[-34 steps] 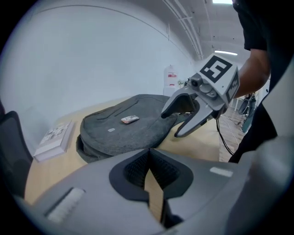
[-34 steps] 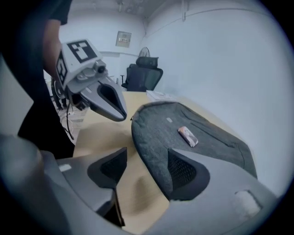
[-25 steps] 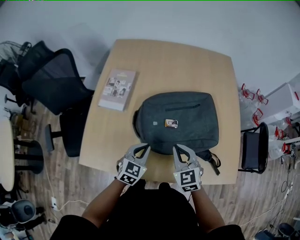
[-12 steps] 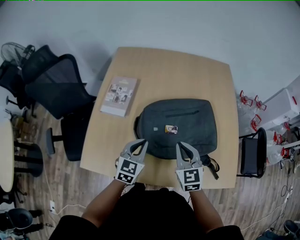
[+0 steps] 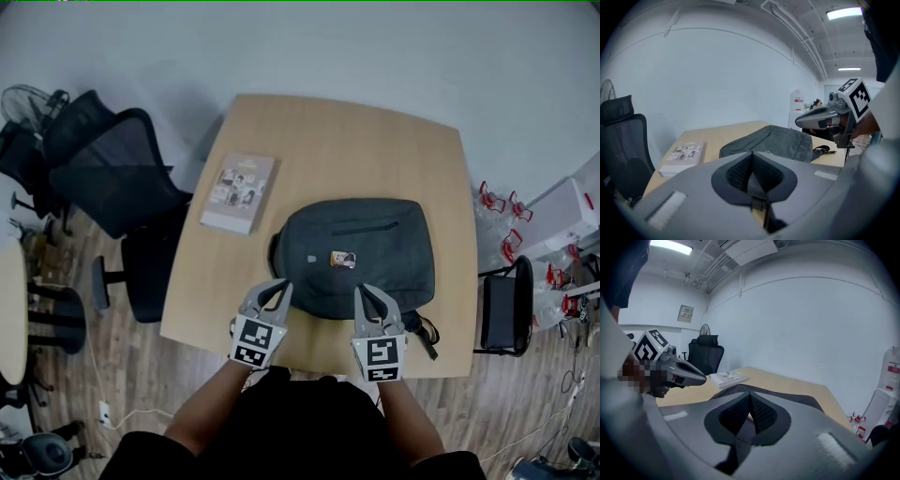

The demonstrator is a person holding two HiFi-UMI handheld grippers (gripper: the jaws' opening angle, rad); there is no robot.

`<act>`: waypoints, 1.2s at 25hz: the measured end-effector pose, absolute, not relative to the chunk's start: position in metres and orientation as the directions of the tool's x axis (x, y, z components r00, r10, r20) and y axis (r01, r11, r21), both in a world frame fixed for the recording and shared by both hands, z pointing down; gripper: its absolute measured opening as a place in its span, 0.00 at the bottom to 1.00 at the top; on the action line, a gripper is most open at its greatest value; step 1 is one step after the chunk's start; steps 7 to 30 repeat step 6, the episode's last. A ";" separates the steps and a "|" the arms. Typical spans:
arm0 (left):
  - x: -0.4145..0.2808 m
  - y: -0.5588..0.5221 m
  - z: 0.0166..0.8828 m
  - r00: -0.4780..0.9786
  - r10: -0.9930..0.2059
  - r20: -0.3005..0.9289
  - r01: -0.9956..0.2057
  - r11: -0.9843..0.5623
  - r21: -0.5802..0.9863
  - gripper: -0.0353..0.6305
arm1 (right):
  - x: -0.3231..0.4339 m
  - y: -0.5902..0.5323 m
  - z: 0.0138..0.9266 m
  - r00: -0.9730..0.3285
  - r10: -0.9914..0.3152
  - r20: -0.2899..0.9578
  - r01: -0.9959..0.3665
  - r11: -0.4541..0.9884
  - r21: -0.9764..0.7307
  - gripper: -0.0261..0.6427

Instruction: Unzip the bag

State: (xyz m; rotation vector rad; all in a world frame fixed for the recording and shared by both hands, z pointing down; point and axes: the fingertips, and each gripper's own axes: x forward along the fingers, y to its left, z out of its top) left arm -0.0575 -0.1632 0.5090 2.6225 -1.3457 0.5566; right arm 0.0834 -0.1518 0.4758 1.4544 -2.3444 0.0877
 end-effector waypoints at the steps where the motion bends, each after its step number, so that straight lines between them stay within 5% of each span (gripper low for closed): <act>1: -0.057 -0.163 0.509 0.532 -0.753 0.387 -0.806 -0.590 -0.041 0.08 | 0.084 -0.152 0.476 -0.389 -0.852 0.349 -0.876 0.460 0.145 0.04; 30: -0.062 -0.164 0.511 0.533 -0.752 0.388 -0.805 -0.592 -0.043 0.08 | 0.080 -0.153 0.476 -0.385 -0.862 0.331 -0.880 0.451 0.152 0.04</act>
